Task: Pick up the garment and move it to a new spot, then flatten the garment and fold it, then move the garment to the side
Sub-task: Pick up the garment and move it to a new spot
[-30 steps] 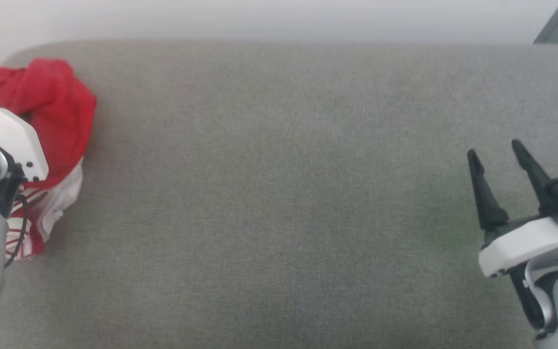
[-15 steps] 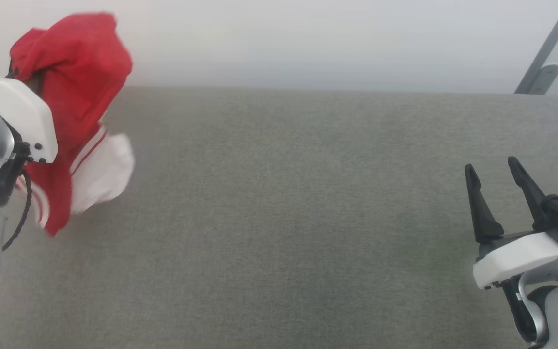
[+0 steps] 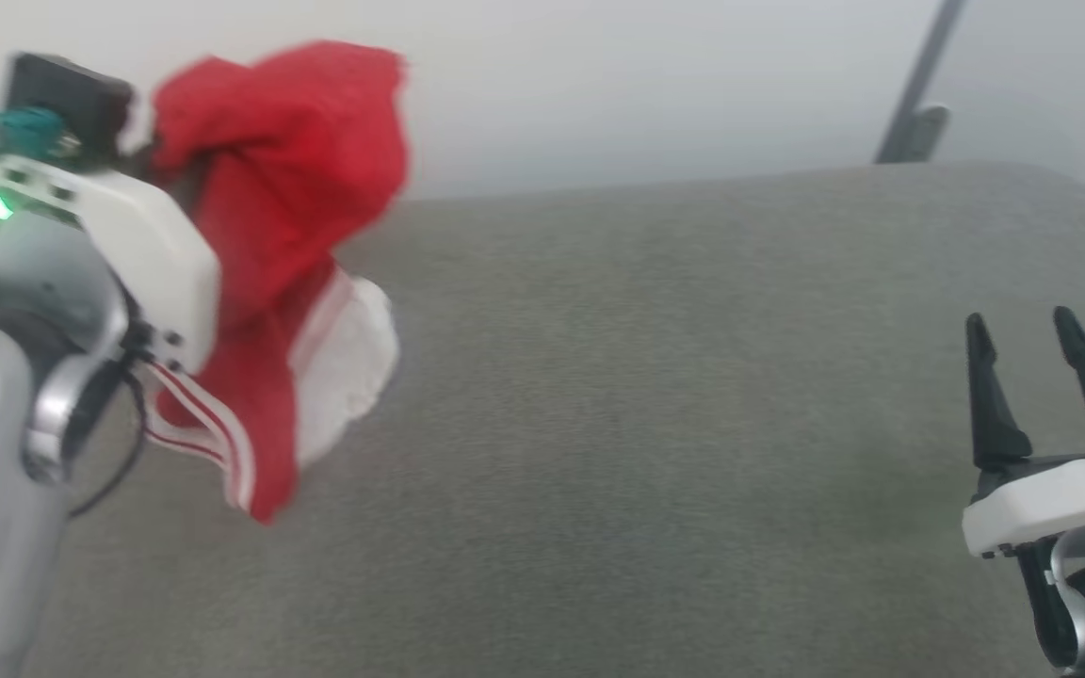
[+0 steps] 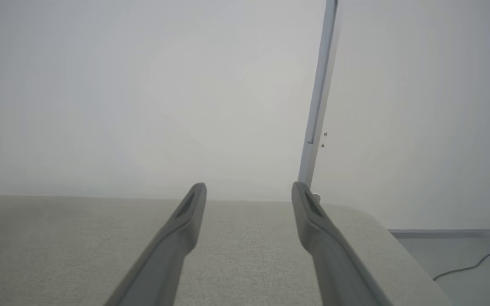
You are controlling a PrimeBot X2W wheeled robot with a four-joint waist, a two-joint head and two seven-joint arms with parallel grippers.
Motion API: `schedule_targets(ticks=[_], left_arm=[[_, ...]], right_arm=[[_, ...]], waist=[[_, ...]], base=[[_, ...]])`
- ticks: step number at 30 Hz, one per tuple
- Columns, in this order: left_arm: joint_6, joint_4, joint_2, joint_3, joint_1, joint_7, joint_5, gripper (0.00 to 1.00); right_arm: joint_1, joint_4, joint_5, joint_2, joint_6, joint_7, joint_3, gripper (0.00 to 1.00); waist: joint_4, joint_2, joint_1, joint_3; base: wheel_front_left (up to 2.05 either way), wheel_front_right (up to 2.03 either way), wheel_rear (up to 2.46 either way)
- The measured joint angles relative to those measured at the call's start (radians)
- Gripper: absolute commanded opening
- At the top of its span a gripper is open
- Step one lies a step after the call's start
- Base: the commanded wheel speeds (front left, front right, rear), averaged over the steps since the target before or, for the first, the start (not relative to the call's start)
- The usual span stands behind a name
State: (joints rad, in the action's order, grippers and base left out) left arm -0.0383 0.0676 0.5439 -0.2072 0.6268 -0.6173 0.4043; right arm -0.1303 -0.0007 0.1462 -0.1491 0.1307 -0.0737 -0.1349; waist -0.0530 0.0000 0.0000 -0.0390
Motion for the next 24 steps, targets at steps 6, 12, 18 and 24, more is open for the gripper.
schedule_targets(ticks=[6, 12, 18, 24], left_arm=[[0.012, 0.072, -0.047, -0.081, -0.047, -0.067, -0.002, 0.0], [0.019, 0.054, -0.119, -0.178, -0.101, -0.083, -0.016, 0.0], [0.007, -0.063, -0.183, -0.267, -0.168, -0.079, -0.01, 0.0], [-0.003, -0.193, -0.212, -0.315, -0.2, -0.058, -0.005, 0.0]], right_arm=[[0.012, -0.001, -0.005, 0.015, 0.0, -0.007, -0.022, 1.0], [0.018, 0.01, -0.004, 0.03, 0.0, -0.019, -0.022, 1.0], [0.017, 0.039, -0.003, 0.045, 0.0, -0.032, -0.015, 1.0], [0.004, 0.064, 0.001, 0.046, 0.0, -0.041, -0.01, 1.0]], waist=[[-0.077, 0.0, 0.0, -0.007], [-0.141, 0.0, 0.0, -0.028], [-0.179, 0.0, 0.0, -0.053], [-0.19, 0.0, 0.0, -0.067]], base=[[0.0, 0.0, 0.0], [0.0, 0.0, 0.0], [0.0, 0.0, 0.0], [0.0, 0.0, 0.0]])
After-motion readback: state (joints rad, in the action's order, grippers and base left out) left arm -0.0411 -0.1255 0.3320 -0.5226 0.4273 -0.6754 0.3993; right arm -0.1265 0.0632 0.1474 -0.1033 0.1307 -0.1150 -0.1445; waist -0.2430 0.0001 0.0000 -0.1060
